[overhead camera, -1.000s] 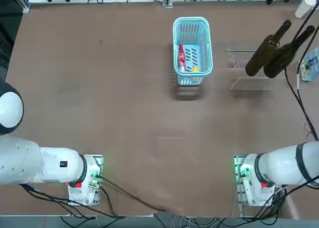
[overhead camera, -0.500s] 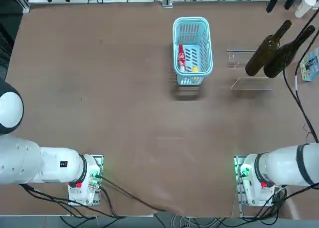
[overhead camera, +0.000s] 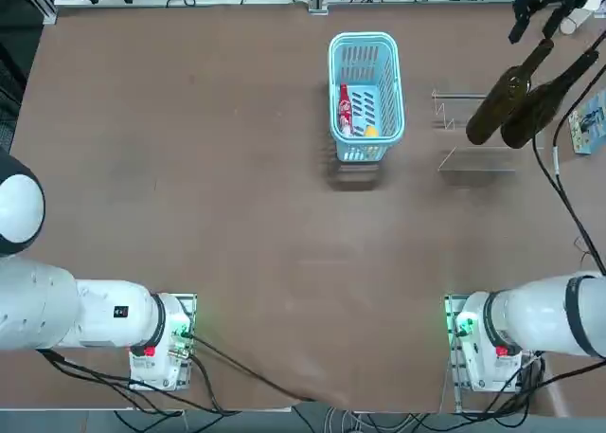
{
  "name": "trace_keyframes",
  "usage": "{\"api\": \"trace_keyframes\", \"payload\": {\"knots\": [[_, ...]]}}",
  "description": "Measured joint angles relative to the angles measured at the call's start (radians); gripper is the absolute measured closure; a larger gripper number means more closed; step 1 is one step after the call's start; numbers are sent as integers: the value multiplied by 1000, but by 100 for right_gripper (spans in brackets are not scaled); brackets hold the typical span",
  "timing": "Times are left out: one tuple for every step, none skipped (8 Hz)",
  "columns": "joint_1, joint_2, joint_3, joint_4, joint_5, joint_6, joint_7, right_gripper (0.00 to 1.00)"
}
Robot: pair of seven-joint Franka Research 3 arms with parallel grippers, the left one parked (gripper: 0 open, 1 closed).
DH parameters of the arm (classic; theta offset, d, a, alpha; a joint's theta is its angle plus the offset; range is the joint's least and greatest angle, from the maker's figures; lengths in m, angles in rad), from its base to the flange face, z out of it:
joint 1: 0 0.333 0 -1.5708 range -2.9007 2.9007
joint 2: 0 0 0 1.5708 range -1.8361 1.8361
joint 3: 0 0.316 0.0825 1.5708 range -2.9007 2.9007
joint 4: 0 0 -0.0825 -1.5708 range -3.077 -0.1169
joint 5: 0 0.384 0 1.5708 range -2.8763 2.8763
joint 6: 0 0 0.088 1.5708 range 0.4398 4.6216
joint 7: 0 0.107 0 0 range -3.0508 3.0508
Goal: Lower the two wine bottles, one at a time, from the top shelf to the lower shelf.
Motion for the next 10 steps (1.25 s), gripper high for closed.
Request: {"api": "trace_keyframes", "payload": {"knots": [[0, -5, 0, -9, -1, -10, 0, 5], [0, -6, 0, -12, -1, -23, 1, 7], [0, -6, 0, -13, -1, -39, 1, 7], [0, -6, 0, -13, -1, -56, 1, 9], [0, -6, 0, -13, -1, -71, 1, 10], [0, -6, 0, -13, -2, -85, 1, 11], [0, -6, 0, -13, -7, -94, 1, 14], [0, -6, 0, -13, -13, -97, 1, 15], [0, -6, 0, -13, -15, -99, 1, 17], [0, -6, 0, -13, -15, -103, 1, 18]]}}
